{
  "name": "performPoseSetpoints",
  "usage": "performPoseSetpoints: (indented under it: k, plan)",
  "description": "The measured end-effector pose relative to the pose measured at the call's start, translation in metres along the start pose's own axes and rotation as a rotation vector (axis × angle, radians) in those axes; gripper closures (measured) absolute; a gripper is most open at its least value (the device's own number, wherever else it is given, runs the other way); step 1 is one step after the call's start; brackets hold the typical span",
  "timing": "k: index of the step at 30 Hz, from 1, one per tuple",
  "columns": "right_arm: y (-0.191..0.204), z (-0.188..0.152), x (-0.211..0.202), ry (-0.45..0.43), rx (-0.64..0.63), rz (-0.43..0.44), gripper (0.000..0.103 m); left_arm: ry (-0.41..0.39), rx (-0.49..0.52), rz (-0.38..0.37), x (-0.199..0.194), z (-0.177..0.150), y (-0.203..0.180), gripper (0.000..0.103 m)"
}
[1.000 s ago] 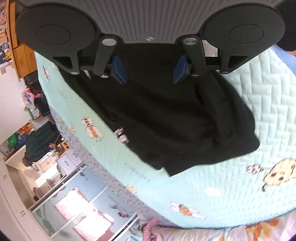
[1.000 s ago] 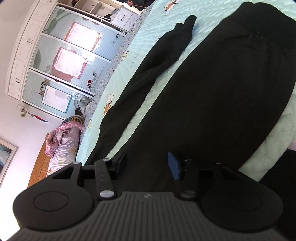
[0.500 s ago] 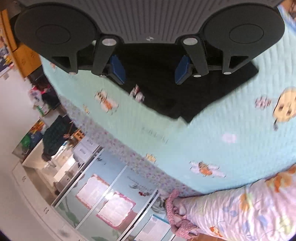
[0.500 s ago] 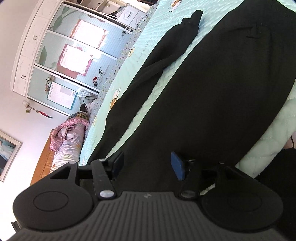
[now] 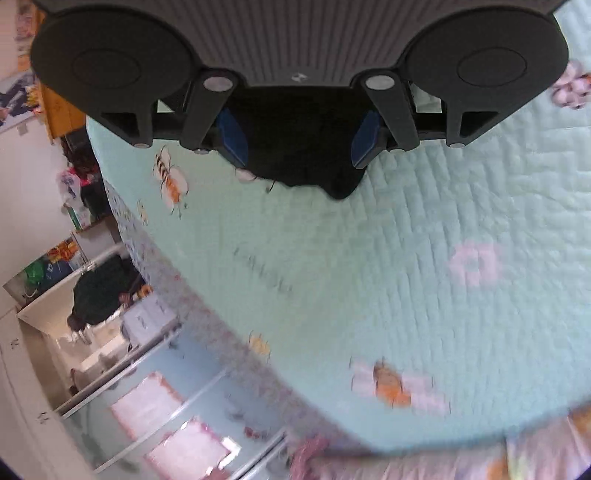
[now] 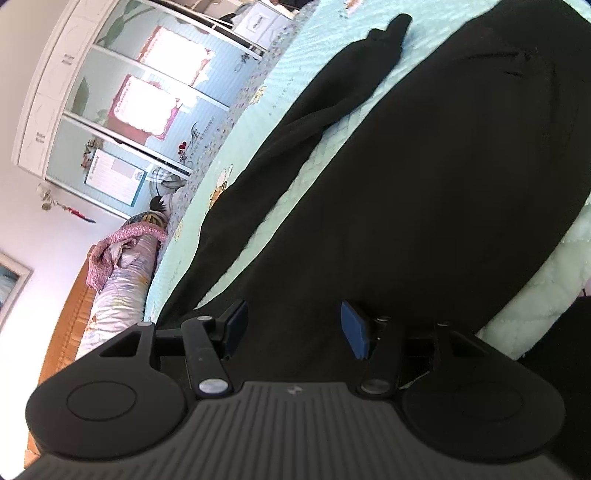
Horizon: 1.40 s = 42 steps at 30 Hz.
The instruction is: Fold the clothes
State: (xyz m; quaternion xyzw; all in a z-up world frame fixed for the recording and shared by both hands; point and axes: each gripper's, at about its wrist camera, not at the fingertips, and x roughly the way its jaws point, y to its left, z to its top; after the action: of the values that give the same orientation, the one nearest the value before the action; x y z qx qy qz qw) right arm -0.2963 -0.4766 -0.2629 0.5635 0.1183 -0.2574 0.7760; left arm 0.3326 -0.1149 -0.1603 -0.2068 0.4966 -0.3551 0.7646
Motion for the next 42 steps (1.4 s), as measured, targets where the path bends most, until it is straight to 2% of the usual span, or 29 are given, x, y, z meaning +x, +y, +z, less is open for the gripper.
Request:
performPoseSetpoints:
  k: [3, 7, 10, 11, 15, 18, 20, 23, 31, 36, 39, 41, 42]
  plan:
    - [-0.005, 0.002, 0.000, 0.000, 0.082, 0.001, 0.043, 0.067, -0.090, -0.062, 0.024, 0.004, 0.018, 0.038]
    - [-0.008, 0.000, 0.002, -0.024, 0.138, 0.011, 0.041, 0.124, -0.123, -0.104, 0.045, 0.015, 0.022, 0.038]
    - [-0.007, -0.003, 0.003, -0.047, 0.132, 0.032, 0.034, 0.109, -0.080, -0.023, 0.044, 0.021, 0.013, 0.038]
    - [-0.006, -0.005, 0.002, -0.049, 0.114, 0.034, 0.034, 0.105, -0.071, -0.012, 0.042, 0.022, 0.012, 0.038]
    - [-0.010, -0.008, -0.002, -0.038, 0.069, 0.058, 0.034, 0.104, -0.073, -0.046, 0.040, 0.028, 0.019, 0.037]
    - [-0.011, -0.007, -0.003, -0.041, 0.071, 0.066, 0.034, 0.071, -0.068, 0.026, 0.040, 0.037, 0.026, 0.037]
    - [-0.010, -0.008, -0.003, -0.045, 0.065, 0.060, 0.034, 0.072, -0.106, -0.020, 0.043, 0.042, 0.032, 0.037]
    - [-0.008, -0.007, -0.001, -0.049, 0.068, 0.054, 0.034, 0.144, -0.102, -0.070, 0.055, 0.039, 0.031, 0.037]
    - [-0.003, -0.007, 0.003, -0.048, 0.051, 0.039, 0.034, 0.247, -0.062, -0.066, 0.080, 0.039, 0.020, 0.035]
    - [0.000, -0.007, 0.005, -0.052, 0.047, 0.037, 0.034, 0.247, -0.078, -0.096, 0.082, 0.040, 0.028, 0.036]
    - [0.001, -0.007, 0.007, -0.053, 0.045, 0.037, 0.034, 0.224, -0.084, -0.126, 0.076, 0.037, 0.031, 0.045]
    - [0.001, -0.007, 0.008, -0.054, 0.045, 0.037, 0.034, 0.209, -0.090, -0.154, 0.071, 0.034, 0.033, 0.059]
    - [0.001, -0.007, 0.008, -0.054, 0.045, 0.038, 0.034, 0.208, -0.090, -0.145, 0.071, 0.033, 0.035, 0.060]
